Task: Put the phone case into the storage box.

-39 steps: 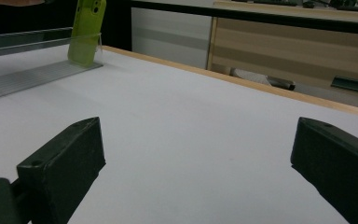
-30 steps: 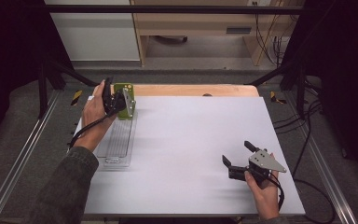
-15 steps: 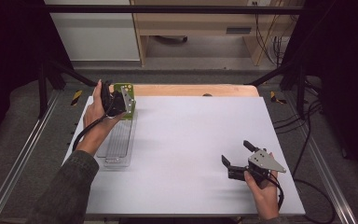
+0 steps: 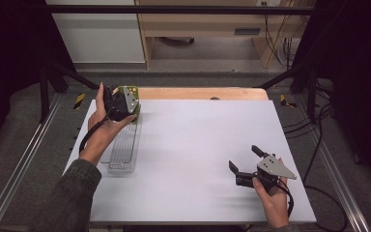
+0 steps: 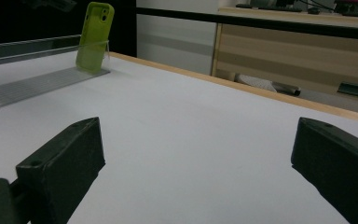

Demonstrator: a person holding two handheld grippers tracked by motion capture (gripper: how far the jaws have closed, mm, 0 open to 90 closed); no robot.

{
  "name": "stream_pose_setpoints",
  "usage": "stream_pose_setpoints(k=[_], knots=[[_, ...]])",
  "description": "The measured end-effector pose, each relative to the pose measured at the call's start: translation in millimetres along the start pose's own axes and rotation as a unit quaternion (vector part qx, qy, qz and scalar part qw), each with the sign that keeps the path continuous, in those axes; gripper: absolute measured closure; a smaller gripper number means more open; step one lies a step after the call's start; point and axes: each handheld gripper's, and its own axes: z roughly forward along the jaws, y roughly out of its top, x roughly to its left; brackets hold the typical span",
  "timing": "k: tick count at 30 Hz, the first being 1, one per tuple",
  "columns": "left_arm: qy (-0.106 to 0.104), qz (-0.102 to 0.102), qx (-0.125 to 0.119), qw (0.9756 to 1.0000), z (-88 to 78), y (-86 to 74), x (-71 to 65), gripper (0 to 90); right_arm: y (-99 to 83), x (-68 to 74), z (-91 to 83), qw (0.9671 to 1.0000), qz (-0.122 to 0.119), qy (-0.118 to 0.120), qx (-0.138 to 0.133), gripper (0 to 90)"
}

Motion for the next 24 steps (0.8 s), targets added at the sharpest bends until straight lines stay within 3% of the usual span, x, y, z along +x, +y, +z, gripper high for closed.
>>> stream_pose_setpoints(k=[3,8,13,19,24], knots=[[-0.02,-0.017,0.003,0.9996,-0.7,0.0,-0.2,6.3,0.0,-0.4,-0.2,1.0,0.0,-0.002,0.0,2.5],[-0.04,-0.025,-0.003,0.9989,-5.3,0.5,-3.5,5.9,0.1,0.2,0.0,1.0,-0.001,-0.002,0.001,2.5],[-0.065,-0.053,-0.009,0.9965,-8.1,1.3,-5.4,4.8,0.0,-0.1,-0.2,1.0,-0.001,-0.003,0.002,2.5],[-0.09,-0.08,-0.01,0.9927,-10.0,3.4,-5.8,3.8,0.0,0.5,-0.3,1.0,-0.001,-0.003,0.002,2.5],[-0.111,-0.108,-0.013,0.9878,-12.8,6.7,-6.2,3.7,0.2,0.8,-0.1,1.0,-0.002,-0.002,0.002,2.5]])
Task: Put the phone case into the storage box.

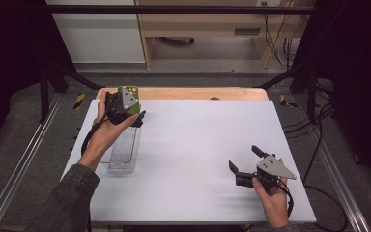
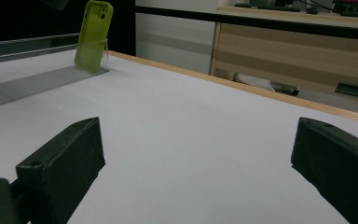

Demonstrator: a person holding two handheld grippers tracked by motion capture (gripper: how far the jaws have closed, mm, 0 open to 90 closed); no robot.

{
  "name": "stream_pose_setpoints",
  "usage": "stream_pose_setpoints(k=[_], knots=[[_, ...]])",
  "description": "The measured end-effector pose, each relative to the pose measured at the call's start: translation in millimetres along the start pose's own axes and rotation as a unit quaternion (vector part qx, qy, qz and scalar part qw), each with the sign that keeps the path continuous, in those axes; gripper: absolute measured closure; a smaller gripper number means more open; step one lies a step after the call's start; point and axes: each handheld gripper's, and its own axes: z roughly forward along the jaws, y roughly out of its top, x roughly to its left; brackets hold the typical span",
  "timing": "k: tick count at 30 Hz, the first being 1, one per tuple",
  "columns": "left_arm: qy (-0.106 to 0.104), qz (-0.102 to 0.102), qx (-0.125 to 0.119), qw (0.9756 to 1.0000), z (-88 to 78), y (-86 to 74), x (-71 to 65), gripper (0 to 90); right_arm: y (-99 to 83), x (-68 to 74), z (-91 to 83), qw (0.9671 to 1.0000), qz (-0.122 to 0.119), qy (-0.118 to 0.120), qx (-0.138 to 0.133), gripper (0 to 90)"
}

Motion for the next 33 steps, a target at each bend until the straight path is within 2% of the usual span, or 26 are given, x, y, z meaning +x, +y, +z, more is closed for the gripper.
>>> stream_pose_setpoints(k=[13,16,20,25,27,33], knots=[[-0.025,-0.051,-0.023,0.9981,-7.0,9.7,-4.4,3.7,0.3,-0.8,-0.5,1.0,0.0,-0.001,-0.001,2.5],[-0.037,-0.074,-0.032,0.9961,-8.8,10.7,-5.1,3.7,0.3,-0.6,-0.5,1.0,0.0,-0.001,-0.001,2.5],[-0.038,-0.077,-0.037,0.9956,-12.2,14.0,-7.9,3.7,0.5,-0.6,-0.8,1.0,0.0,-0.001,-0.001,2.5],[-0.048,-0.094,-0.049,0.9932,-16.1,18.3,-10.3,3.7,0.7,-0.4,-0.9,1.0,0.001,-0.001,-0.002,2.5],[-0.055,-0.103,-0.057,0.9915,-17.7,19.9,-11.5,3.7,0.7,-0.5,-0.9,1.0,0.002,-0.001,-0.003,2.5],[-0.069,-0.106,-0.073,0.9893,-24.1,24.6,-15.7,3.2,0.9,0.4,-1.3,1.0,0.001,0.001,-0.002,2.5]])
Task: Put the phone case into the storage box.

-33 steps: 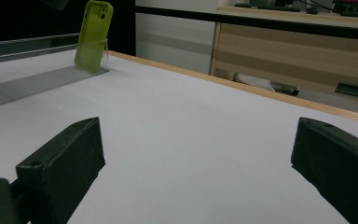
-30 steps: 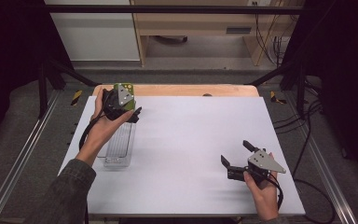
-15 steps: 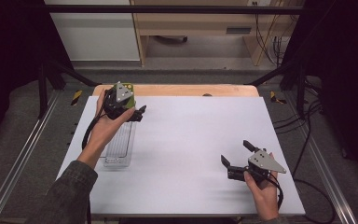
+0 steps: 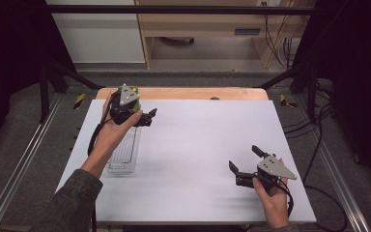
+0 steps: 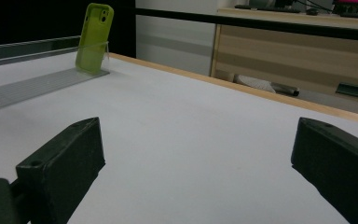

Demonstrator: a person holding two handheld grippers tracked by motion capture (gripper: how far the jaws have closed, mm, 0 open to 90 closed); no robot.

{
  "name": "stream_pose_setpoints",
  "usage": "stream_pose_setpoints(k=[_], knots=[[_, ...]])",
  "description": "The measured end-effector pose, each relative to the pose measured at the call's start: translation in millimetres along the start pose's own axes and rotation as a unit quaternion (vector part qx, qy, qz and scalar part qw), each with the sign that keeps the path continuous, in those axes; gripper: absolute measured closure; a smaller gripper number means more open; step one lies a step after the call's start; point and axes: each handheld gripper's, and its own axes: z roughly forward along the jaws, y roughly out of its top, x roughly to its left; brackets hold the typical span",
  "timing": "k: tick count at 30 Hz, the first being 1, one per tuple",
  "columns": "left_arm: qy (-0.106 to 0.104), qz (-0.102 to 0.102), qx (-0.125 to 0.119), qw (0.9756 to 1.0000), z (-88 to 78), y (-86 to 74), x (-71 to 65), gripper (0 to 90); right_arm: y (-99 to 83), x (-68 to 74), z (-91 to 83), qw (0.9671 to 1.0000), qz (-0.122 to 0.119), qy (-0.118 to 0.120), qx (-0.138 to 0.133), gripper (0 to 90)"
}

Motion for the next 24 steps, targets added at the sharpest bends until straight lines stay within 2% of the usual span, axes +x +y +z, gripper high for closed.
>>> stream_pose_setpoints(k=[5,11,24], knots=[[-0.01,-0.012,-0.014,0.9998,-4.8,1.7,-2.5,3.1,0.2,-0.8,-0.2,1.0,0.002,0.0,-0.001,2.5],[-0.014,-0.034,-0.041,0.9985,-15.6,5.1,1.9,3.1,0.6,-0.8,-0.7,1.0,0.002,0.0,-0.002,2.5],[-0.011,-0.037,-0.066,0.9971,-38.8,3.5,5.5,3.1,1.1,-0.7,-1.0,1.0,0.002,-0.001,-0.003,2.5]])
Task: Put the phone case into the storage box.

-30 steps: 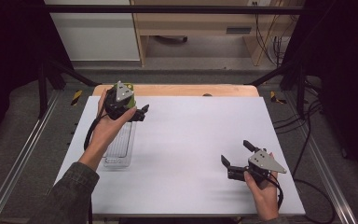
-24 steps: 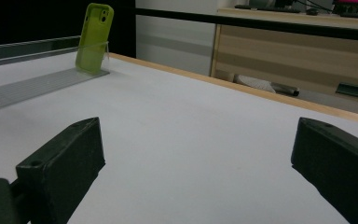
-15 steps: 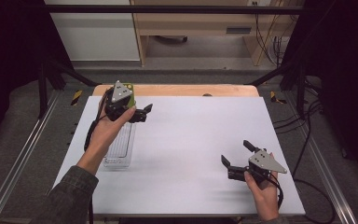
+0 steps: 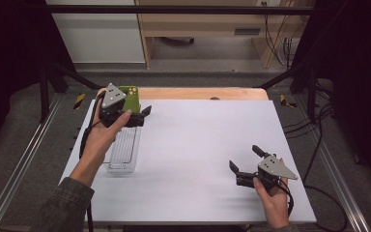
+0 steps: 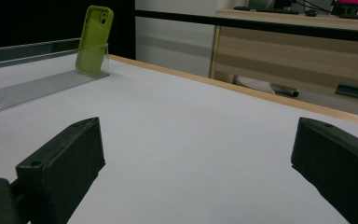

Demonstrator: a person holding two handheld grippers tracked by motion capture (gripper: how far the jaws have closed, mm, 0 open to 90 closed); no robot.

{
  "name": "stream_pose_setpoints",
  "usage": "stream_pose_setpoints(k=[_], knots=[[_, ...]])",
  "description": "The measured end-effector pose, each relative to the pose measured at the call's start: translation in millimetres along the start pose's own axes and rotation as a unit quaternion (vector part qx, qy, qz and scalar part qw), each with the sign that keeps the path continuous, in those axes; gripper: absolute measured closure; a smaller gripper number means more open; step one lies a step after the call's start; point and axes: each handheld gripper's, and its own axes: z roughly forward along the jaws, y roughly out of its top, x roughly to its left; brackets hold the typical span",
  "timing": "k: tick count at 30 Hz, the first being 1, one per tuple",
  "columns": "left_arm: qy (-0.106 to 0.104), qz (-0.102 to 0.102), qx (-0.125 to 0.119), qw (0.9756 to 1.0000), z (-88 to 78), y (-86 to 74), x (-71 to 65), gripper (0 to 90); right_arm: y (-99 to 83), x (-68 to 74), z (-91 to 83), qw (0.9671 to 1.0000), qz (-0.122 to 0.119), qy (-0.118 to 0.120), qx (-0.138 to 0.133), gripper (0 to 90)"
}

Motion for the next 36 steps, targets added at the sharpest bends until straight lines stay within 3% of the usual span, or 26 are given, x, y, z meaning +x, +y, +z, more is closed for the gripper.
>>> stream_pose_setpoints(k=[11,36], knots=[[0.003,-0.003,-0.023,0.9997,-19.7,0.6,3.3,3.1,-0.1,-0.4,0.0,1.0,-0.001,0.001,0.001,2.5],[0.024,-0.02,-0.064,0.9974,-62.6,-15.1,23.3,2.9,-0.3,-0.4,0.3,1.0,0.001,0.001,0.002,2.5]])
